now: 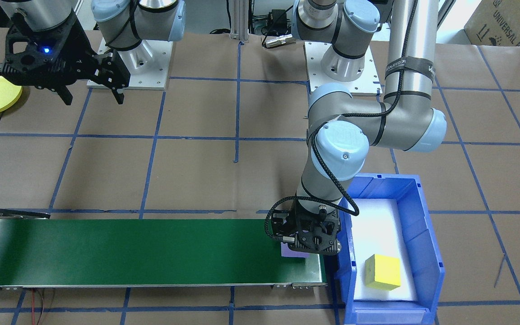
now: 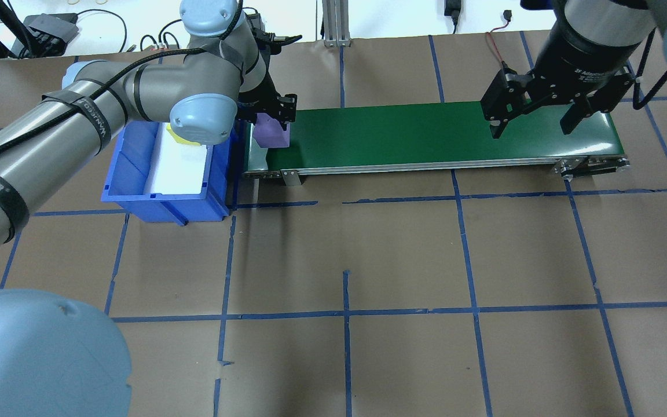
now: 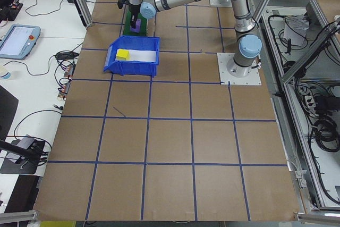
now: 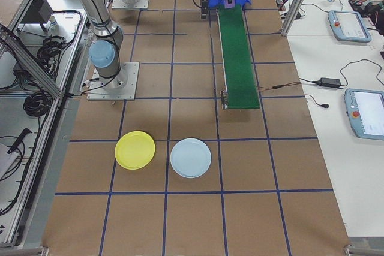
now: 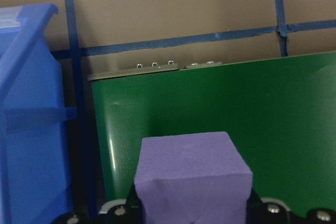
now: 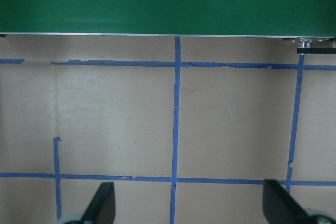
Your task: Move block left to right into plate
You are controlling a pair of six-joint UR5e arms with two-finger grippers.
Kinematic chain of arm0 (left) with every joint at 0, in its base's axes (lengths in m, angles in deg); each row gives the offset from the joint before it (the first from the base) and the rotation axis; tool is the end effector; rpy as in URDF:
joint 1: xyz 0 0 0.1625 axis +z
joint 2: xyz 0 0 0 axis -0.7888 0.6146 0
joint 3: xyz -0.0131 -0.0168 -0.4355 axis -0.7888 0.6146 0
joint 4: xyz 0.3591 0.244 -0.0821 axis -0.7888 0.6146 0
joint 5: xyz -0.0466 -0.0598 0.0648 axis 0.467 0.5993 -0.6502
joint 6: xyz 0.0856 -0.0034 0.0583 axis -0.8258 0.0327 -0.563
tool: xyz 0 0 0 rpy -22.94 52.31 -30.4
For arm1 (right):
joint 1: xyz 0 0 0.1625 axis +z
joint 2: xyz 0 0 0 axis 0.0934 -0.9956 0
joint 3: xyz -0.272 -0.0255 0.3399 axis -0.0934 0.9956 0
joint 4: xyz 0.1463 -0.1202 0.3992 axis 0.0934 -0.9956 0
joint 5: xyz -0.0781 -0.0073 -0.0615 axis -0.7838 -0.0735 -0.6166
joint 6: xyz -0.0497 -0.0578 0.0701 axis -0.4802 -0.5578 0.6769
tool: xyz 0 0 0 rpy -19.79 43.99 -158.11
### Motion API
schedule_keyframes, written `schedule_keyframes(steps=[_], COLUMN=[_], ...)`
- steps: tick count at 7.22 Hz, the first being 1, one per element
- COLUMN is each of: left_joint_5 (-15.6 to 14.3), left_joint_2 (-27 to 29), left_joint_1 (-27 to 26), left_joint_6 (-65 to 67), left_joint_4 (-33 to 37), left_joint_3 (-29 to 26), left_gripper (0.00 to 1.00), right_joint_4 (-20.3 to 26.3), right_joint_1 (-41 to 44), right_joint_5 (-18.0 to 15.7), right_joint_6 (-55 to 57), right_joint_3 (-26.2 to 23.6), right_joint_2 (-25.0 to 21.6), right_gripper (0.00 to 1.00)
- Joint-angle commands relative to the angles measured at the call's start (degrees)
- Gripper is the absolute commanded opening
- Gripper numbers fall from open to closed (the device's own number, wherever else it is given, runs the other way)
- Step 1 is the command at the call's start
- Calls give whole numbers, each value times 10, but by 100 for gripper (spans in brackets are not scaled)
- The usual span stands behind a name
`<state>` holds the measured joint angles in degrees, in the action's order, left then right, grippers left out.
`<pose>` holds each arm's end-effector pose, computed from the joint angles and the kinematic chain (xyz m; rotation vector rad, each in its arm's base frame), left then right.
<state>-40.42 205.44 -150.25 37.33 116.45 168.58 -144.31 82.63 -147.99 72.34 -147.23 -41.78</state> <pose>-0.2349 -0.6754 0.2802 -0.1645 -3.0835 0.2369 0.1180 -0.5034 0.5190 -0.0513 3.1189 -0.0233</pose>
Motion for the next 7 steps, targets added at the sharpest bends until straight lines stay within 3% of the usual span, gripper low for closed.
schedule_keyframes(steps=[1, 4, 6, 7], left_joint_5=[-8, -36, -7, -6], left_joint_2=[-18, -41, -51, -41], left_joint_1=[2, 32, 143, 155], left_joint_6=[-11, -42, -103, -143], left_joint_4=[-1, 35, 94, 86], left_joint_3=[-4, -58, -57, -60], left_gripper=[100, 100, 100, 100], right_joint_4=[0, 0, 0, 0], right_joint_1=[1, 1, 0, 0], right_joint_5=[-1, -3, -4, -4], right_joint_6=[0, 0, -1, 0], right_joint_3=[0, 0, -1, -1], right_joint_2=[0, 0, 0, 0], right_gripper=[100, 100, 100, 100])
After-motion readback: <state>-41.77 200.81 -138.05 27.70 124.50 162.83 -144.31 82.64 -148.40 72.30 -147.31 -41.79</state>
